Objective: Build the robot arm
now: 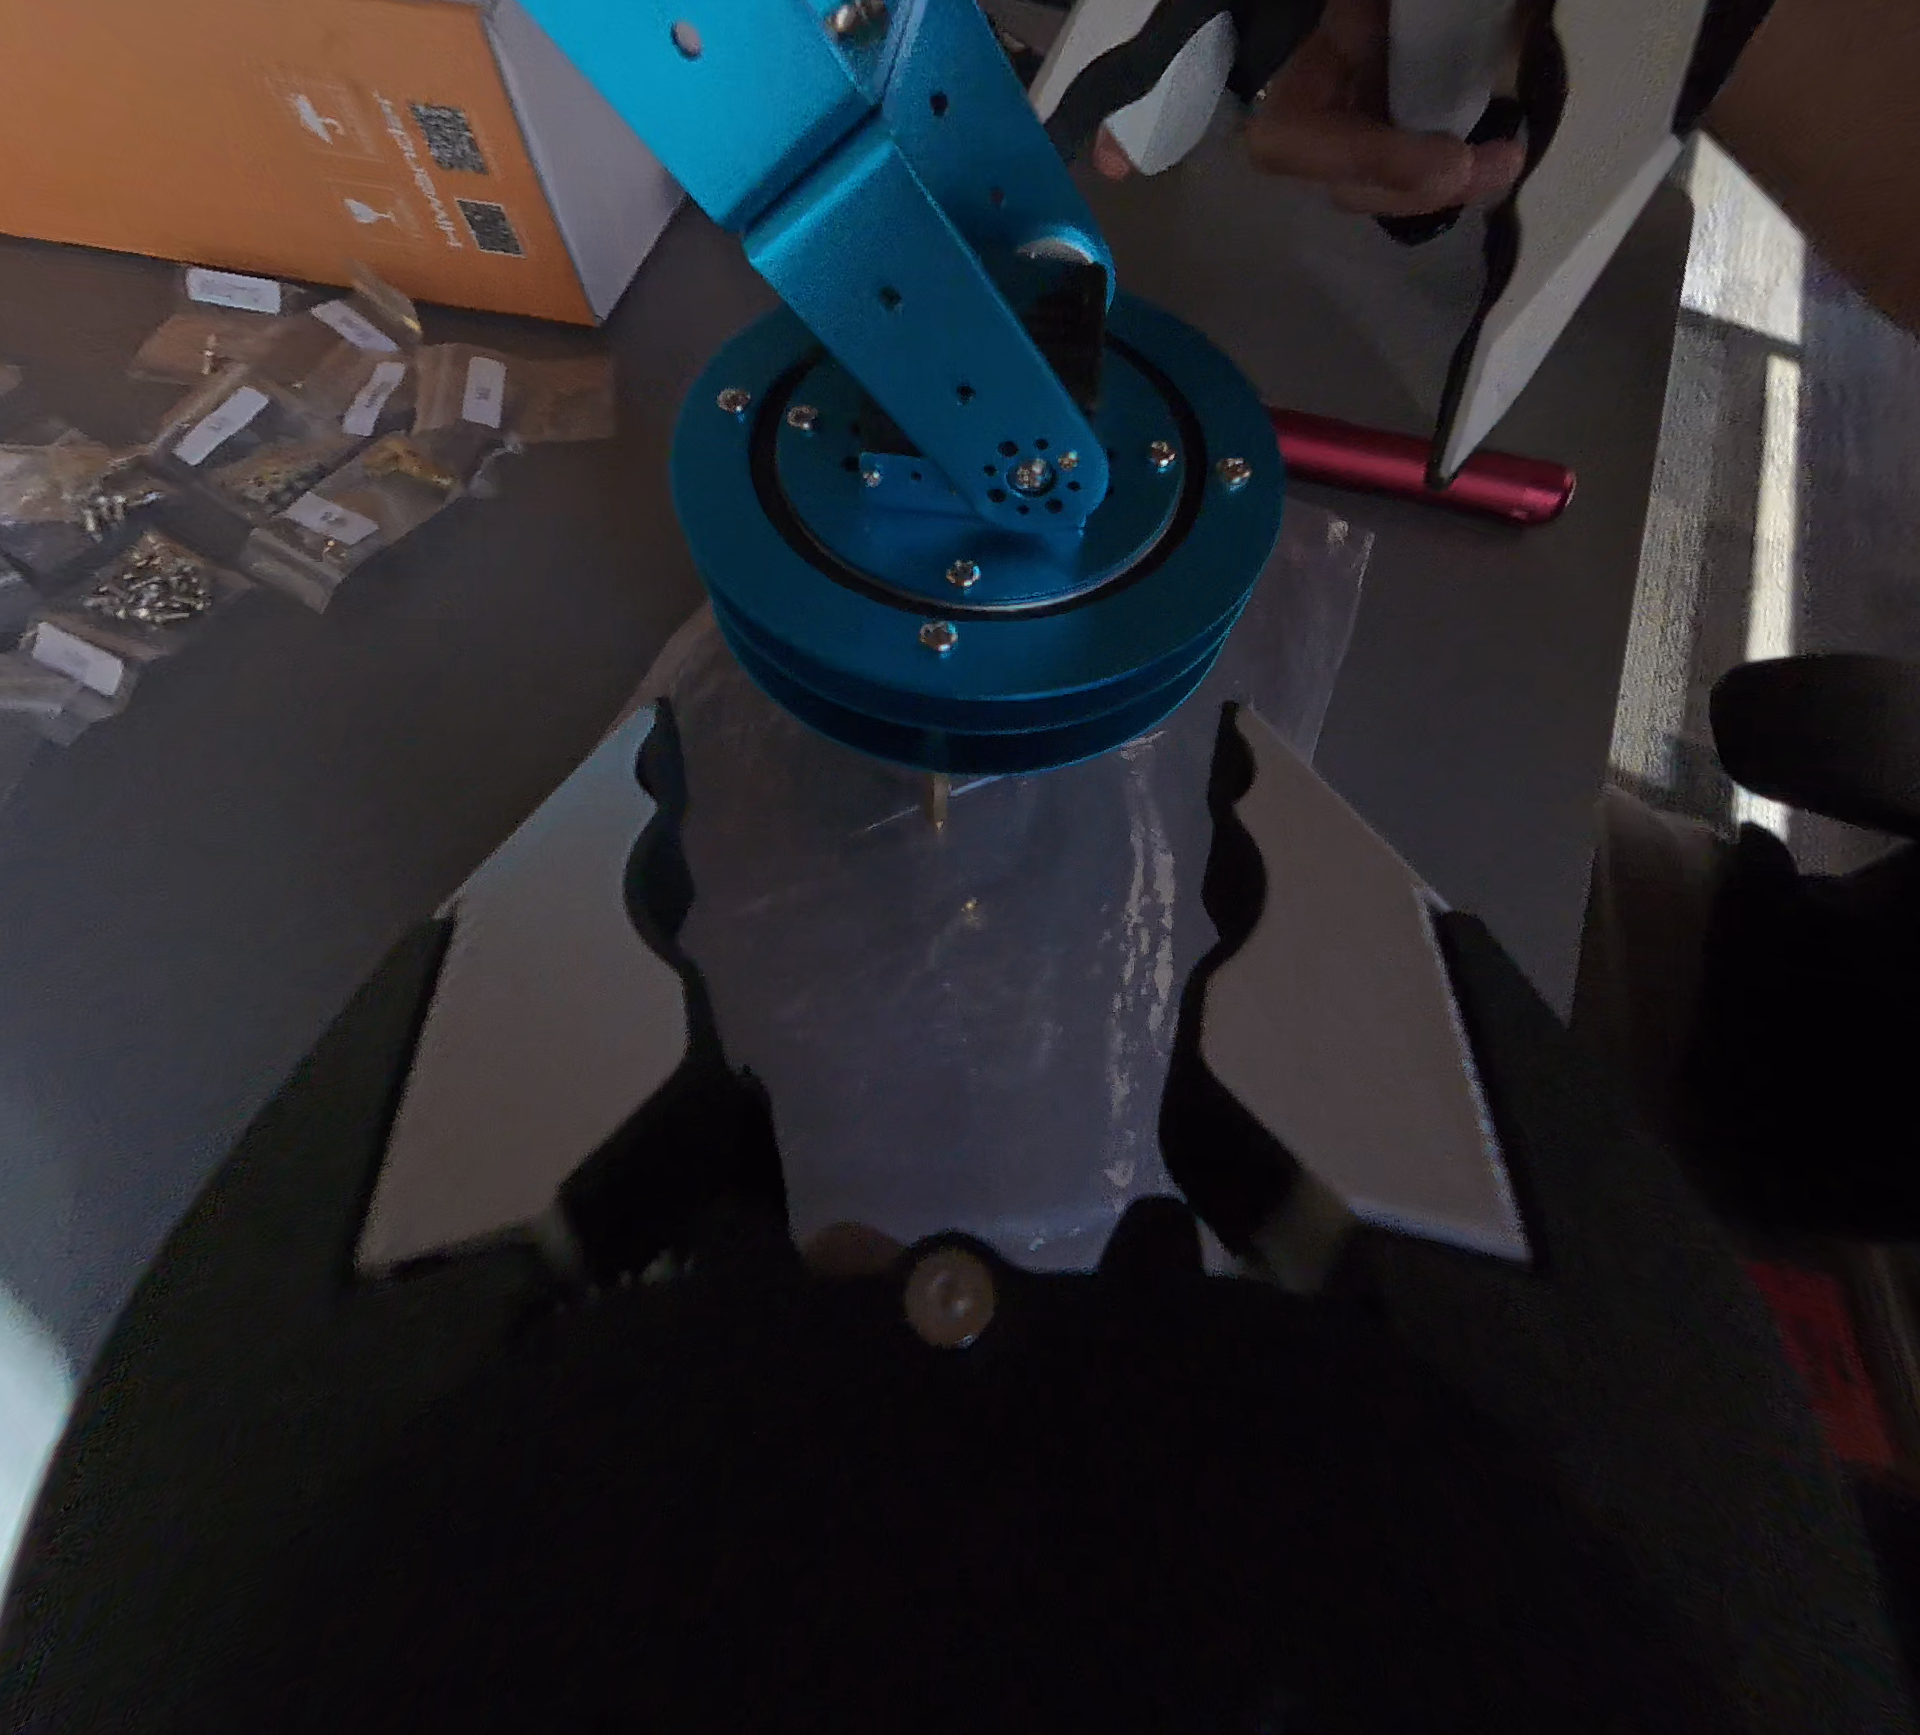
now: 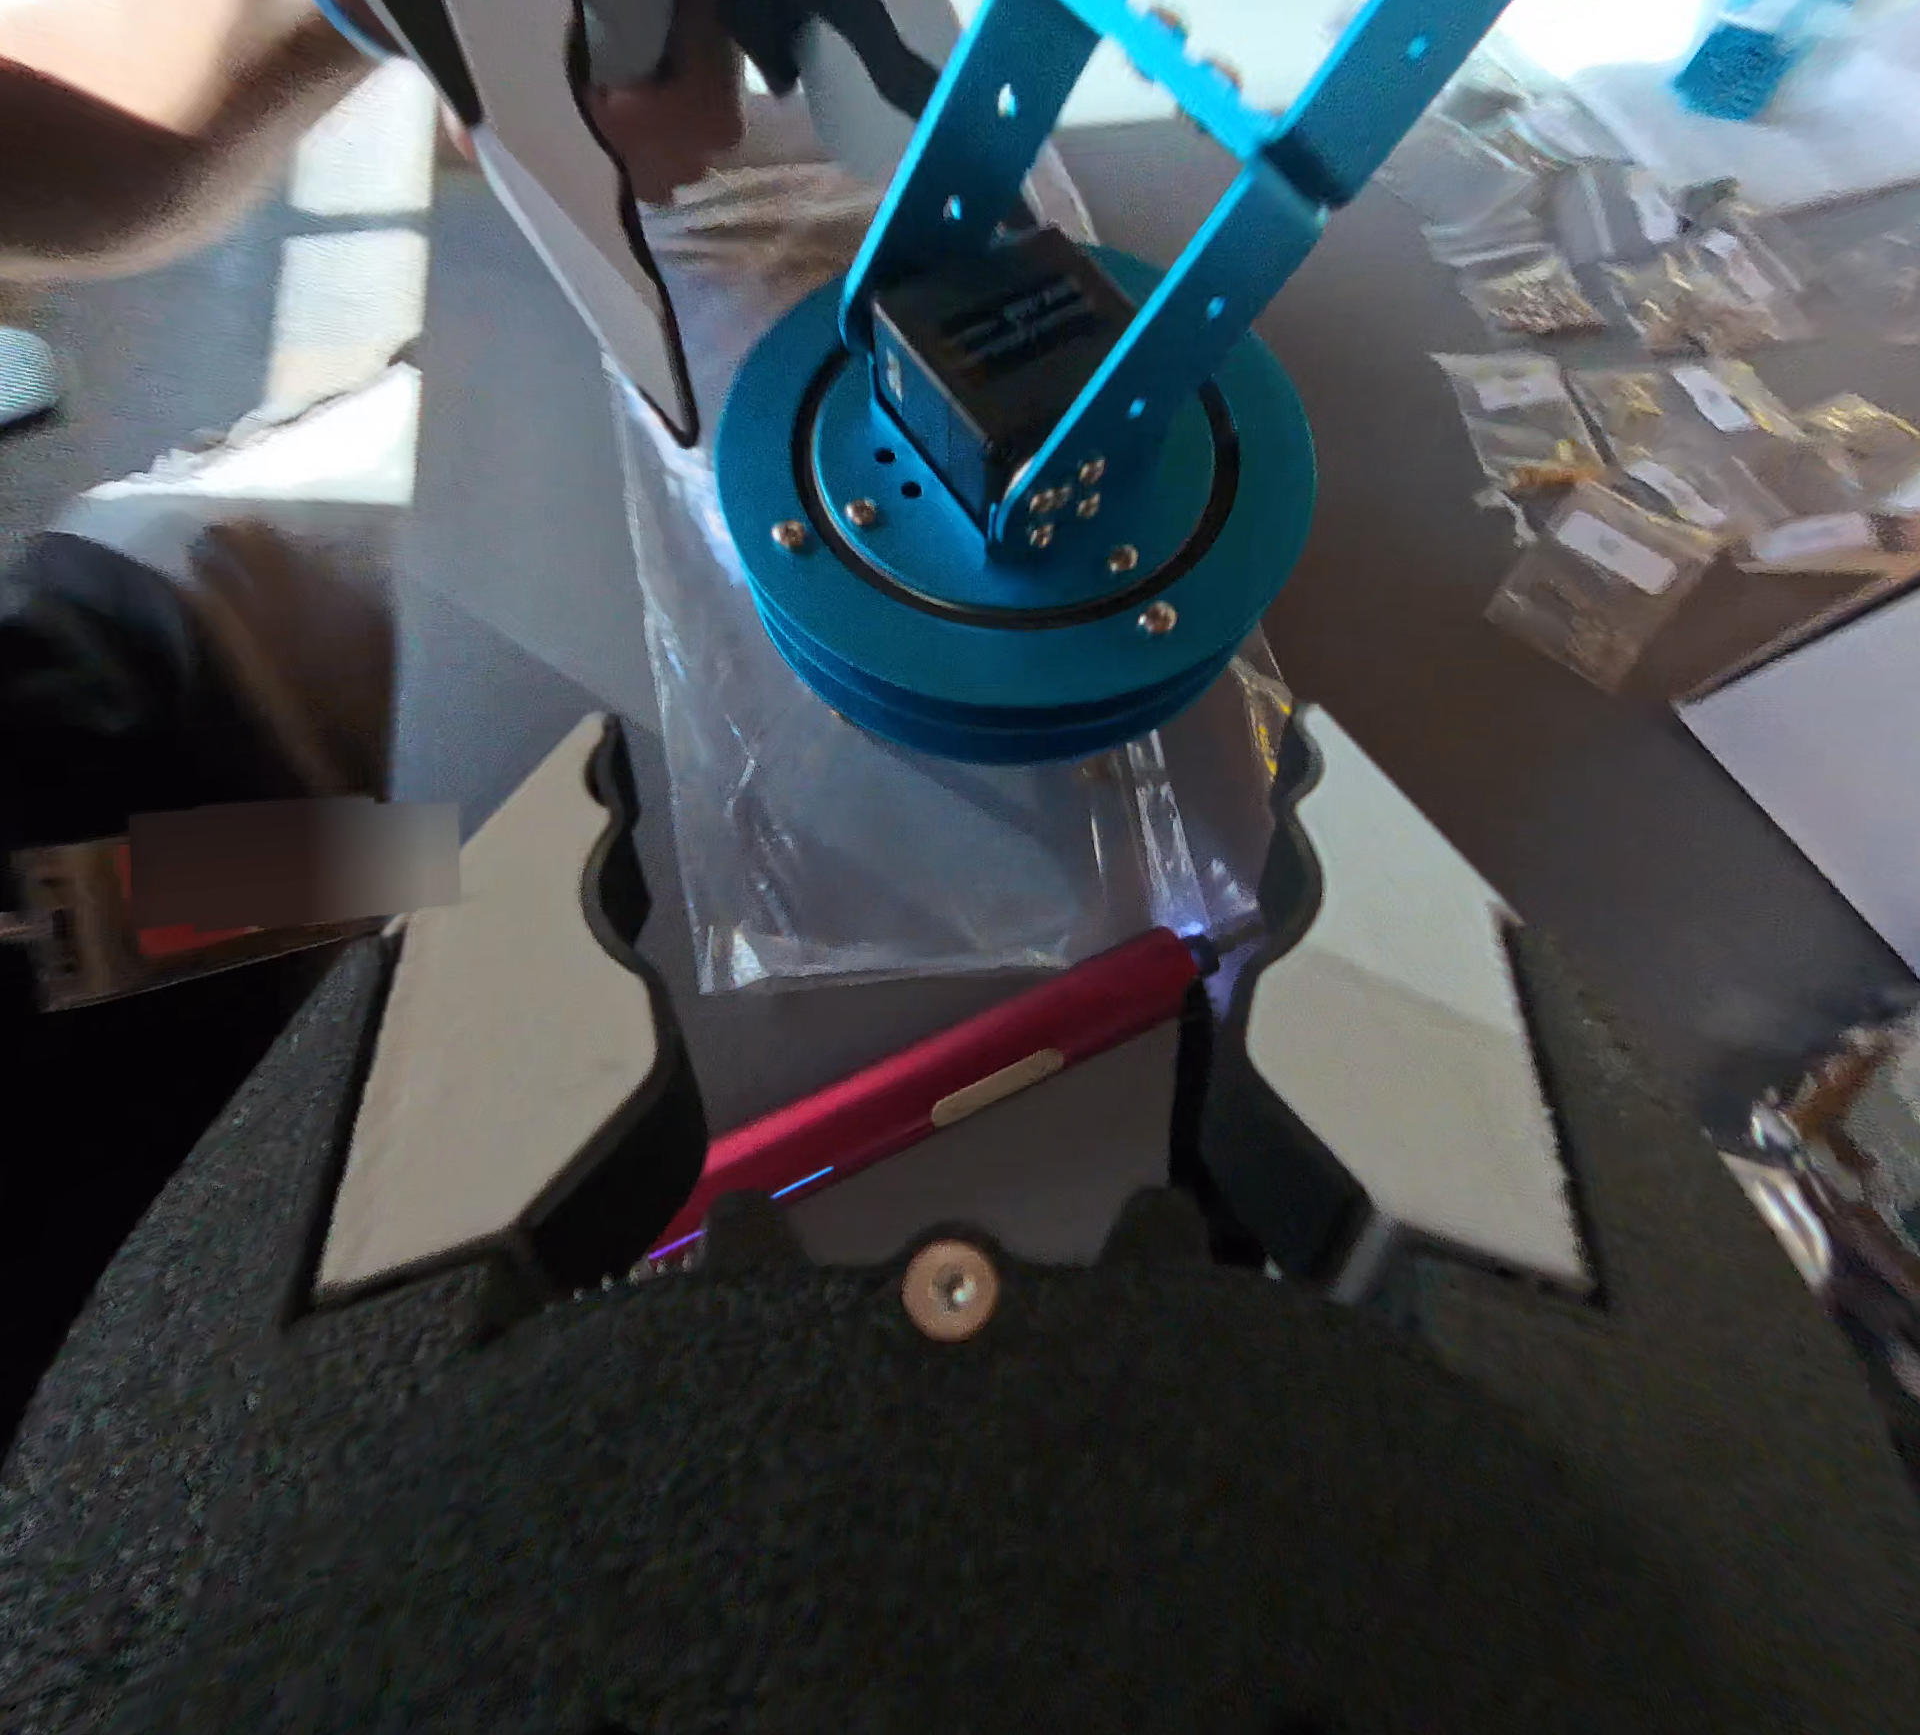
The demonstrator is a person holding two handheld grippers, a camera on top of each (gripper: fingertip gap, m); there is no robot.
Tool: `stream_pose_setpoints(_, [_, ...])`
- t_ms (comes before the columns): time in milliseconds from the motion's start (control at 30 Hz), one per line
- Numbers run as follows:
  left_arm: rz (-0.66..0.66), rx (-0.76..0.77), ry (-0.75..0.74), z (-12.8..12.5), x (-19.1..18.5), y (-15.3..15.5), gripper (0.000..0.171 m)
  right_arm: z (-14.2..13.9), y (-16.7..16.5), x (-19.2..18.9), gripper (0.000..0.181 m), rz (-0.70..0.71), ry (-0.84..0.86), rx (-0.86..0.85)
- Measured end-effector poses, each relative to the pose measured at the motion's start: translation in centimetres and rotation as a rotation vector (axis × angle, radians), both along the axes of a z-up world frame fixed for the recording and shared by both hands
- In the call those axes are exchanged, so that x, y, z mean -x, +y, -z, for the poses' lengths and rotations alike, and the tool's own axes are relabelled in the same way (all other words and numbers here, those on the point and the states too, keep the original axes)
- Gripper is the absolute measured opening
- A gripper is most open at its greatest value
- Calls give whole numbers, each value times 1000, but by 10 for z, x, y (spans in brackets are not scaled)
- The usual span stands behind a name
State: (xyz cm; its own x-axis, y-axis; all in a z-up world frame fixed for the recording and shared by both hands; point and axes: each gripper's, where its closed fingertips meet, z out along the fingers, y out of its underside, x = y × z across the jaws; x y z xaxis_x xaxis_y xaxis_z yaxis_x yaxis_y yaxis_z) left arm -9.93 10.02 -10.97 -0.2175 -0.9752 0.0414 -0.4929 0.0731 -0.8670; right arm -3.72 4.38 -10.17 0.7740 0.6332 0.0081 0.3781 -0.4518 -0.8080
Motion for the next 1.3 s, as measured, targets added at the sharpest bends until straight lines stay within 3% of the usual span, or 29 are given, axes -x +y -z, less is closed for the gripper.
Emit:
stream_pose_setpoints(100, [117,27,45,7,-9,-6,105,23,6,-1,125,66,-134,42])
stream_pose_setpoints(233, [140,8,42,8,-16,-7,98,28,24,13,120,21,-26,109])
stream_pose_setpoints(300, [113,-16,49,8,-17,-7,98,25,30,10,110,12,-15,110])
stream_pose_setpoints(633, [-104,25,32,5,-24,-10,96,21,33,-2,109,-204,-32,213])
stream_pose_setpoints(900, [-180,-2,-14,6,-23,-8,93,24,39,-6,110,-249,4,134])
stream_pose_setpoints(1033, [-239,29,-94,-2,29,-6,86,9,35,-24,104,-105,128,59])
stream_pose_setpoints(1133, [-306,7,-84,6,93,-5,83,1,13,-36,89,48,144,15])
stream_pose_setpoints(1167, [-337,3,-91,6,112,-3,74,1,1,-33,79,55,116,-8])
stream_pose_setpoints(1200, [-376,17,-92,8,130,1,66,6,-10,-29,67,61,77,-11])
stream_pose_setpoints(1300, [-487,58,-86,21,168,14,62,29,-32,-17,61,45,31,86])
